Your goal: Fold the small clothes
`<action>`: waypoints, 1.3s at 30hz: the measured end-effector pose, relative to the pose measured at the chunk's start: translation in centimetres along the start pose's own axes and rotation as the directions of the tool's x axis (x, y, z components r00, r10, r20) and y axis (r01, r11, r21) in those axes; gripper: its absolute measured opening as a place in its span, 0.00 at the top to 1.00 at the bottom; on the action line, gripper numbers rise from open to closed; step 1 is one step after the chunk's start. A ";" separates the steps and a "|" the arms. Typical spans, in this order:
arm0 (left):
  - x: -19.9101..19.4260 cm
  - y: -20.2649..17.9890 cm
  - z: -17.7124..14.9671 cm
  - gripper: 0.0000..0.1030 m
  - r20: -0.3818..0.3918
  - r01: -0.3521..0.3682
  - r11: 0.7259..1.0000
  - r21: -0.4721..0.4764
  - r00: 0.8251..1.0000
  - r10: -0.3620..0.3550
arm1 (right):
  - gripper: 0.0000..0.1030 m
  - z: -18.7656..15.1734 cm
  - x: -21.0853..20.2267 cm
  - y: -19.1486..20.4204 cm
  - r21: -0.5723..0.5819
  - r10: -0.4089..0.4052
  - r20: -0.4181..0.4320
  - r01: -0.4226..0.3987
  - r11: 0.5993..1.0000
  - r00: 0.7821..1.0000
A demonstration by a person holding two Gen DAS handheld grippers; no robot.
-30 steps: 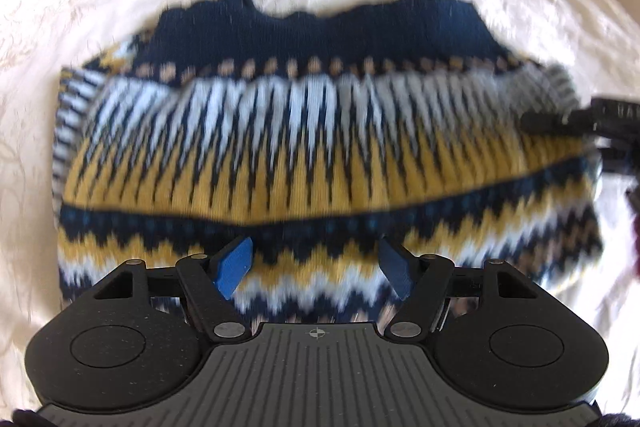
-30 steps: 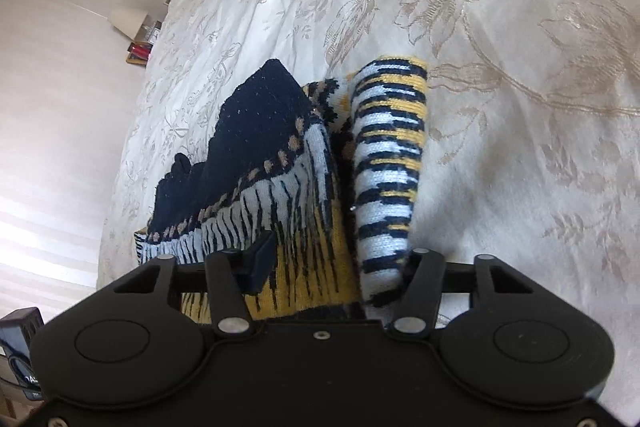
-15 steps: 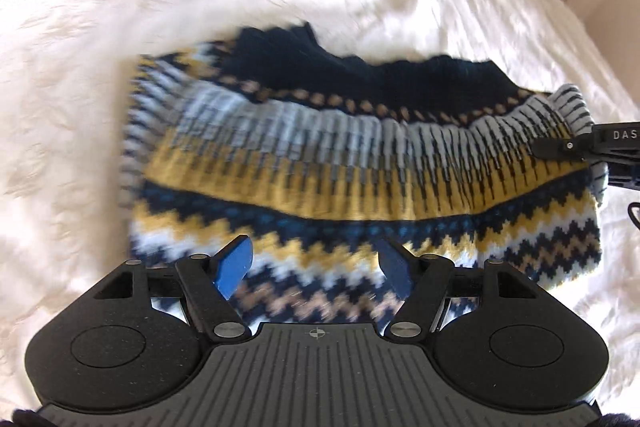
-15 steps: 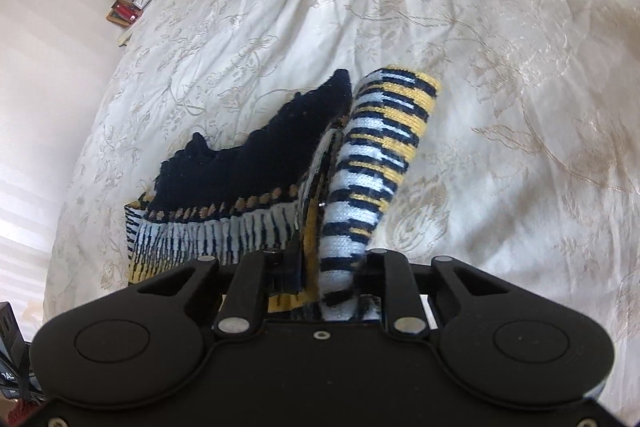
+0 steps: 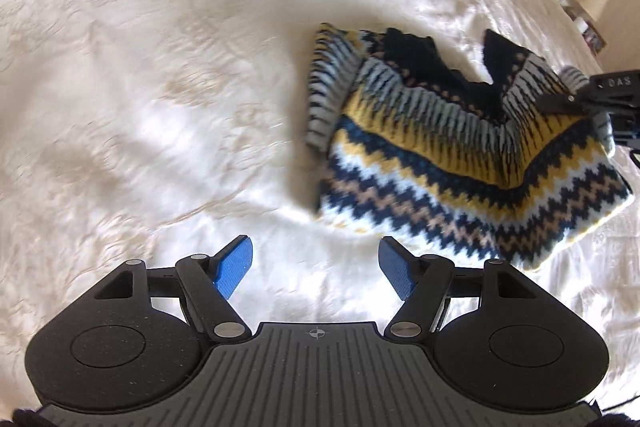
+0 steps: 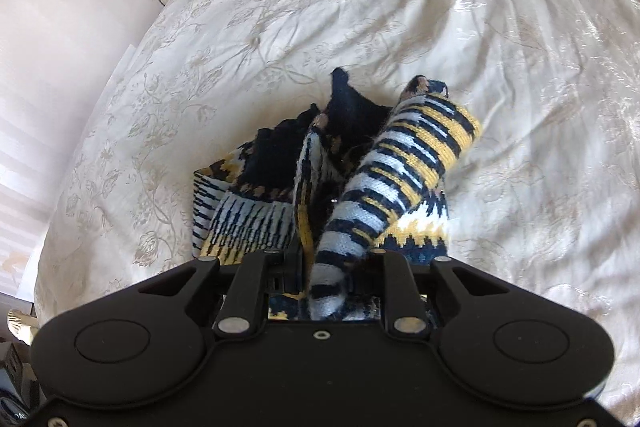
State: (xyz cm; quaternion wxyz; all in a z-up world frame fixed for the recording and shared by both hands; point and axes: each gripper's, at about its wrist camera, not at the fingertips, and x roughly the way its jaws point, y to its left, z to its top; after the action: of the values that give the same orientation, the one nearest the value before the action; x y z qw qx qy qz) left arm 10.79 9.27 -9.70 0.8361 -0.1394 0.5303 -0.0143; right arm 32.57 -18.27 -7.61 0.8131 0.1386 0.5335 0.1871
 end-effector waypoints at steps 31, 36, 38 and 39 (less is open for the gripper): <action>-0.7 6.3 -0.1 0.34 -0.050 0.038 0.999 0.005 0.998 -0.038 | 0.39 -1.1 5.5 11.5 -0.113 0.112 0.062 -0.104 0.988 0.992; -0.3 5.1 1.9 0.34 -0.044 0.060 0.998 0.028 0.997 -0.059 | 0.27 -4.7 4.0 12.1 -0.338 0.002 0.073 0.023 0.941 0.997; -0.1 4.7 2.6 0.34 -0.045 0.068 0.997 0.035 0.997 -0.067 | 0.24 -6.9 3.8 12.3 -0.423 -0.032 0.076 0.061 0.904 0.997; 0.1 4.5 3.0 0.34 -0.045 0.071 0.997 0.037 0.997 -0.069 | 0.20 -8.3 3.7 12.6 -0.473 -0.056 0.087 0.090 0.877 0.995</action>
State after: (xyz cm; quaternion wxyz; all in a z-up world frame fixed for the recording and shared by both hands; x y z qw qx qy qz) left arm 12.92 14.20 -9.66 0.8258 -0.1416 0.5429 -0.0569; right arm 24.30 -5.11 -8.56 0.8469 -0.0791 0.4472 0.2764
